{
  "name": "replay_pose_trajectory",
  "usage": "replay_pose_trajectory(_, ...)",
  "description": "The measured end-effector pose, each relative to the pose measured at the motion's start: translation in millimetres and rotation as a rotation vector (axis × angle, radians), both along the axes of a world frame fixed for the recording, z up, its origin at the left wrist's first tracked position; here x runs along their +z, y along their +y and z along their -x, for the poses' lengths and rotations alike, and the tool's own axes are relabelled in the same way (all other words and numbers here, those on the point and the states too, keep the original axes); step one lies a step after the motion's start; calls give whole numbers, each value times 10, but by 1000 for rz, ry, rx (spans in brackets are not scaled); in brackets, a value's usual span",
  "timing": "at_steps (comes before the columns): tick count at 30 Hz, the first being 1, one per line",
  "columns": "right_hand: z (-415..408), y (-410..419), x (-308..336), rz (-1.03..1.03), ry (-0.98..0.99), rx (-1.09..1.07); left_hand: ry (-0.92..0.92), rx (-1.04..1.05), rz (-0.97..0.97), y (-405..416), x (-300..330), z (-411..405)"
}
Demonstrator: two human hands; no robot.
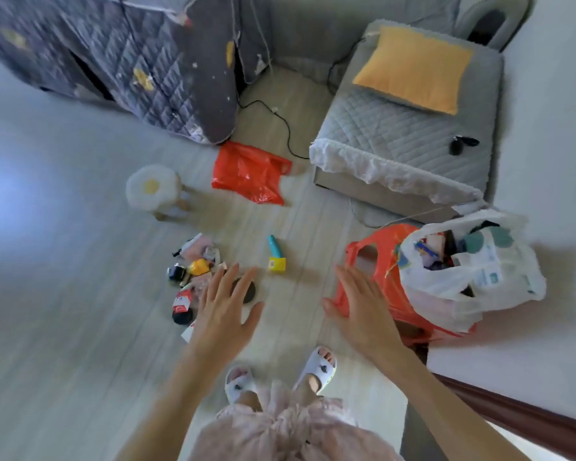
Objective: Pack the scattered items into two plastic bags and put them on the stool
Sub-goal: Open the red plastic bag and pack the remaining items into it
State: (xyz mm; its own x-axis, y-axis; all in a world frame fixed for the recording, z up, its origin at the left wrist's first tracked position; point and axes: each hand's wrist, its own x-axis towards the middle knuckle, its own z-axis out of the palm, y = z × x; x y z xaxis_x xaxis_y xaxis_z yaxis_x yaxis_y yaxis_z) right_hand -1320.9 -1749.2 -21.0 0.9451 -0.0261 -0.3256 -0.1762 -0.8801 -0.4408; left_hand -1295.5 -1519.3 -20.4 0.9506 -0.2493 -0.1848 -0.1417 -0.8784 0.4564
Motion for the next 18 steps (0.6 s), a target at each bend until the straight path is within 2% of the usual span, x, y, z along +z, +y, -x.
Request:
replay_pose_trajectory(6,7,1438,-226,4,38,219,100,255,30,1249,-208,592)
replay_pose_trajectory(14,53,3689,-374,-46,51,268,110,290,-79,3623,-160,959)
replay_pose_trajectory(18,-127,4470,-281,-112,12,234,99,336,-83,4355,-133,803)
